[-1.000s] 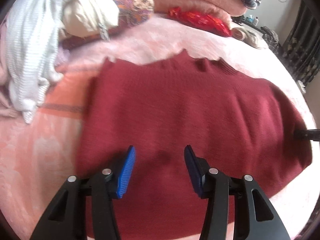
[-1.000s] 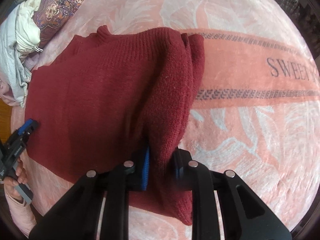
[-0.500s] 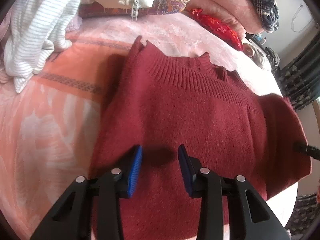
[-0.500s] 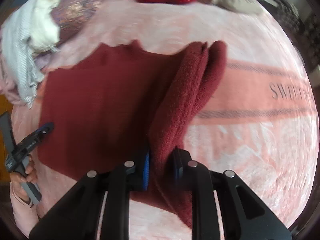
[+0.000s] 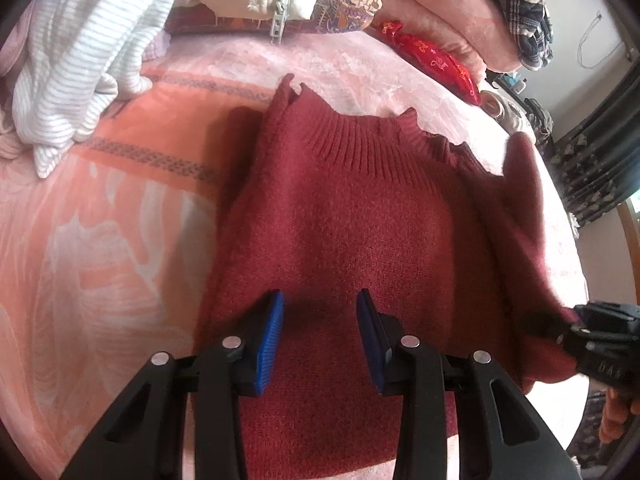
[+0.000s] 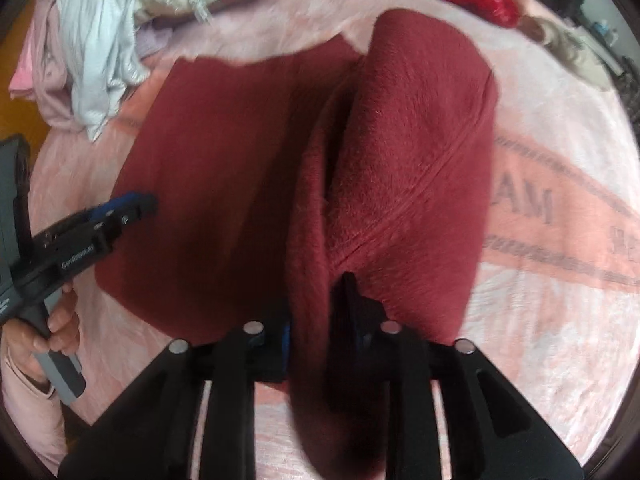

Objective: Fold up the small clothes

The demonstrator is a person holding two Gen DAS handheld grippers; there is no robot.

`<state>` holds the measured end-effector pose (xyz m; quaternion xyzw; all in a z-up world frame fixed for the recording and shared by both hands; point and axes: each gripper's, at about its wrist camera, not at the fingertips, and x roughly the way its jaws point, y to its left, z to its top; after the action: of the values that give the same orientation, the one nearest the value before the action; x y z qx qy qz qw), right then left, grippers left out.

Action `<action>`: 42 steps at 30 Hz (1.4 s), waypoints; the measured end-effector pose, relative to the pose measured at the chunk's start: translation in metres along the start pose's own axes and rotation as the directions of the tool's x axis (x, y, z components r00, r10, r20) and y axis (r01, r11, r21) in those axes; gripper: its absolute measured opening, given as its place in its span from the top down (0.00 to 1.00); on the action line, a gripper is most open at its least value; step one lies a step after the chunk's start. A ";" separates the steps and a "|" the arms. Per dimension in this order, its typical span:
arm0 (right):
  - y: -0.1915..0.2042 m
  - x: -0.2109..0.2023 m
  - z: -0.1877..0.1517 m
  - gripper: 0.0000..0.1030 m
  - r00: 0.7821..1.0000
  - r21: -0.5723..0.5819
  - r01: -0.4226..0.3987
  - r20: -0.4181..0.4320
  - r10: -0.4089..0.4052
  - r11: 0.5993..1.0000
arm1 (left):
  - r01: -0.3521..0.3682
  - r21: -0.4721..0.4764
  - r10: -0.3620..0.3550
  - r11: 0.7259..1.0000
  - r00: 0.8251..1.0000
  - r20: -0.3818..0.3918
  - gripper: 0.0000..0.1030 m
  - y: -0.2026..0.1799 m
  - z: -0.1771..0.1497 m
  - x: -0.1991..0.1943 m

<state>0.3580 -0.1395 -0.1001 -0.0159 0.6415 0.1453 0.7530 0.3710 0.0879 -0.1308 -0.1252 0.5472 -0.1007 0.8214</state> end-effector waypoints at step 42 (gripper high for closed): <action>-0.152 -0.020 -0.047 0.55 0.978 0.256 -0.189 0.140 0.157 0.948 | 0.089 0.079 -0.085 0.993 0.995 -0.048 0.25 -0.170 0.000 0.035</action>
<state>0.3461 -0.2988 -0.1136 0.1509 0.6085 0.1233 0.7693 0.3794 -0.0843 -0.1074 -0.1133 0.5548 -0.1611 0.8083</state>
